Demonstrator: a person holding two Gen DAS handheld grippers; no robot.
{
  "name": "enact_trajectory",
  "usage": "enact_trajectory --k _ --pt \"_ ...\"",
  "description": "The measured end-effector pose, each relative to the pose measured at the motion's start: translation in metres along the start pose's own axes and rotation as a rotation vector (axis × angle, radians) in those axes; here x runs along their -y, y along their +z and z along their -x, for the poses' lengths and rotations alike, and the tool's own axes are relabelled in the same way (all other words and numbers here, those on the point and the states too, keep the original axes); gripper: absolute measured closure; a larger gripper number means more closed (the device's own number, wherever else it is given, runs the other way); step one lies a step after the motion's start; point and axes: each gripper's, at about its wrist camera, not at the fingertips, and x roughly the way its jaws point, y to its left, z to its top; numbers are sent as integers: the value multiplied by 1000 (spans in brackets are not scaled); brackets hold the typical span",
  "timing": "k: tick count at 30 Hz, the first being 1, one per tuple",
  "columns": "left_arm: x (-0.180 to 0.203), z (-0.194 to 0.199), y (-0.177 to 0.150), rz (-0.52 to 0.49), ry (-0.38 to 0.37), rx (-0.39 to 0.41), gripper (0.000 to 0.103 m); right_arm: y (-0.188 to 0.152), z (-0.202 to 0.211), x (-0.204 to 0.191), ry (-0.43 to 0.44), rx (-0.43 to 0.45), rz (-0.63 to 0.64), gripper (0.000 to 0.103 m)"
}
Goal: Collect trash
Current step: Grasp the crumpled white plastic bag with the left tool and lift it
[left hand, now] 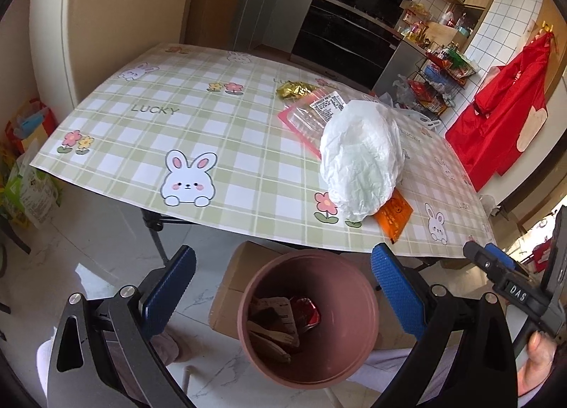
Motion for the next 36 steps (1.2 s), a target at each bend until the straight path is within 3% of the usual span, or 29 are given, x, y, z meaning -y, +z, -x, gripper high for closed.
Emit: enact_trajectory --k 6,11,20,22,24,27,30,36 --pt "29 -57 33 67 -114 -66 6 -3 -15 22 31 -3 -47 6" --pt "48 -110 59 129 -138 -103 6 -5 -25 36 19 7 -58 6" --pt "54 -180 76 159 -82 -171 6 1 -29 62 24 52 -77 6" --pt "53 -182 76 153 -88 -167 21 5 -28 66 66 53 -78 6" --pt "55 -184 75 111 -76 -181 57 8 -26 64 58 61 -57 6" --pt "55 -174 74 59 -73 -162 84 12 -21 57 51 82 -19 6" --pt "56 -153 75 9 -85 -106 94 14 -17 49 43 93 8 6" --pt "51 -87 79 -60 -131 32 97 18 -7 32 -9 117 62 6"
